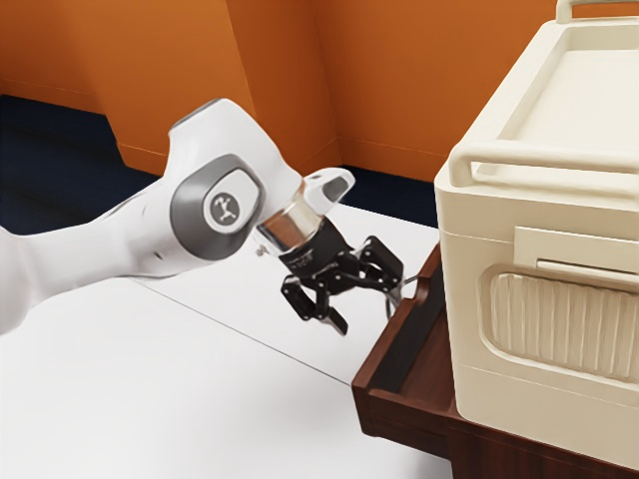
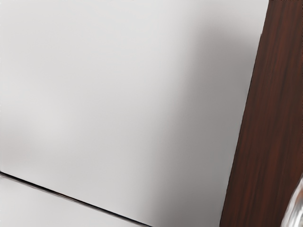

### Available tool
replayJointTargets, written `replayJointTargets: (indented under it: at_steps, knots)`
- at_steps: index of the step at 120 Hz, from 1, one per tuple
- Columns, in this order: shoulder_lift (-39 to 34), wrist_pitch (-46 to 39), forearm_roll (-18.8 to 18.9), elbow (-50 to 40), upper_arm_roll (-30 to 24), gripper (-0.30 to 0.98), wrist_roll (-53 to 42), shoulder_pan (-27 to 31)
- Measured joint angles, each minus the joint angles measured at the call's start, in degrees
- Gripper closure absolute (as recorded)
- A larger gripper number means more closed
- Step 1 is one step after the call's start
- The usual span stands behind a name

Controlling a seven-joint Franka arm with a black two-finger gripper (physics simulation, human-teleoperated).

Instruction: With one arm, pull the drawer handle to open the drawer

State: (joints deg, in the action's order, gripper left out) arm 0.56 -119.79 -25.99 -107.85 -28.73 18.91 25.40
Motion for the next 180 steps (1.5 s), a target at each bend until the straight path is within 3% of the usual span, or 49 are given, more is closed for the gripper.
replayJointTargets:
  at_steps: [180]
  knots:
    - [-0.1,3.7,-0.5,1.9,0.1,0.01,-3.8,4.7]
